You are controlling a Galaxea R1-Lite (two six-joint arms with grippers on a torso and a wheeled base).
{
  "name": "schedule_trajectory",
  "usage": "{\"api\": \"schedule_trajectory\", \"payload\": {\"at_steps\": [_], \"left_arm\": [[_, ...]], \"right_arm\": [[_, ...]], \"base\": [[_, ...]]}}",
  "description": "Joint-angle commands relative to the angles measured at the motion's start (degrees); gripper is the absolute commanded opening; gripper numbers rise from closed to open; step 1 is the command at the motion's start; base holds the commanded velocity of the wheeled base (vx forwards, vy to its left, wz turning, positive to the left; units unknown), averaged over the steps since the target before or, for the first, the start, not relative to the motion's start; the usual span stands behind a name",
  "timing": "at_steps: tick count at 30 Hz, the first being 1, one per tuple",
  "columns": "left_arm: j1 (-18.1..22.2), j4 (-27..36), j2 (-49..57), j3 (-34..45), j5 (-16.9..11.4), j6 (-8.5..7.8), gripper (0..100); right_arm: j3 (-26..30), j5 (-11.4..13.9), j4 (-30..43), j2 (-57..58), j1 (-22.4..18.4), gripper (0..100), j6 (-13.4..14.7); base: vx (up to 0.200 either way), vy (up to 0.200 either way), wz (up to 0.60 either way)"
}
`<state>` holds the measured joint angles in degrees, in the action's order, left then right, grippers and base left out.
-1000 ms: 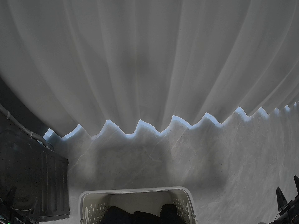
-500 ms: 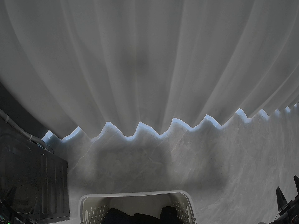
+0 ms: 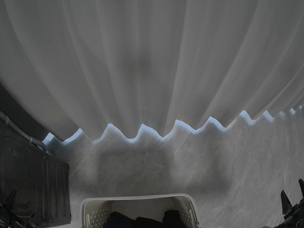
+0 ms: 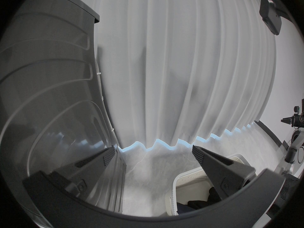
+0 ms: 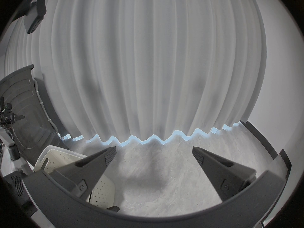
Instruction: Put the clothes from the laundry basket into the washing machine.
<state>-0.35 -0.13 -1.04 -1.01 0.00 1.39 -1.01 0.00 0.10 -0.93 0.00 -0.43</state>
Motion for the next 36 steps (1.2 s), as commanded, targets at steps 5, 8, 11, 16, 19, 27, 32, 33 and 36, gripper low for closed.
{"api": "schedule_trajectory", "payload": {"at_steps": [5,8,11,16,19,27,32,33,36], "left_arm": [[0.0,-0.04,0.86,1.01,0.0,0.02,100],[0.0,-0.04,0.86,1.01,0.0,0.1,100],[0.0,-0.04,0.86,1.01,0.0,0.1,100],[0.0,-0.04,0.86,1.01,0.0,0.02,100],[0.0,-0.04,0.86,1.01,0.0,-0.07,100],[0.0,-0.04,0.86,1.01,0.0,0.1,100],[0.0,-0.04,0.86,1.01,0.0,0.1,100],[0.0,-0.04,0.86,1.01,0.0,0.1,100],[0.0,-0.04,0.86,1.01,0.0,-0.07,100]], "right_arm": [[0.92,0.0,-0.01,0.93,0.0,100,-0.01],[0.92,0.0,-0.01,0.93,0.09,100,-0.01],[0.92,-0.09,-0.1,0.93,0.09,100,0.08],[0.92,-0.09,-0.1,0.93,0.09,100,0.08],[0.92,-0.09,-0.1,0.93,0.09,100,0.08],[0.92,-0.09,-0.1,0.93,0.09,100,0.08],[0.92,-0.09,-0.1,0.93,0.09,100,0.08],[0.92,-0.09,-0.1,0.93,0.09,100,0.08],[0.92,-0.09,-0.1,0.93,0.09,100,0.08]], "base": [[-0.2,0.0,0.0],[-0.2,0.0,0.0],[-0.2,0.0,0.0],[-0.2,0.0,0.0],[-0.2,0.0,0.0],[-0.2,0.0,0.0],[-0.2,0.0,0.0],[-0.2,0.0,0.0],[-0.2,0.0,0.0]]}}
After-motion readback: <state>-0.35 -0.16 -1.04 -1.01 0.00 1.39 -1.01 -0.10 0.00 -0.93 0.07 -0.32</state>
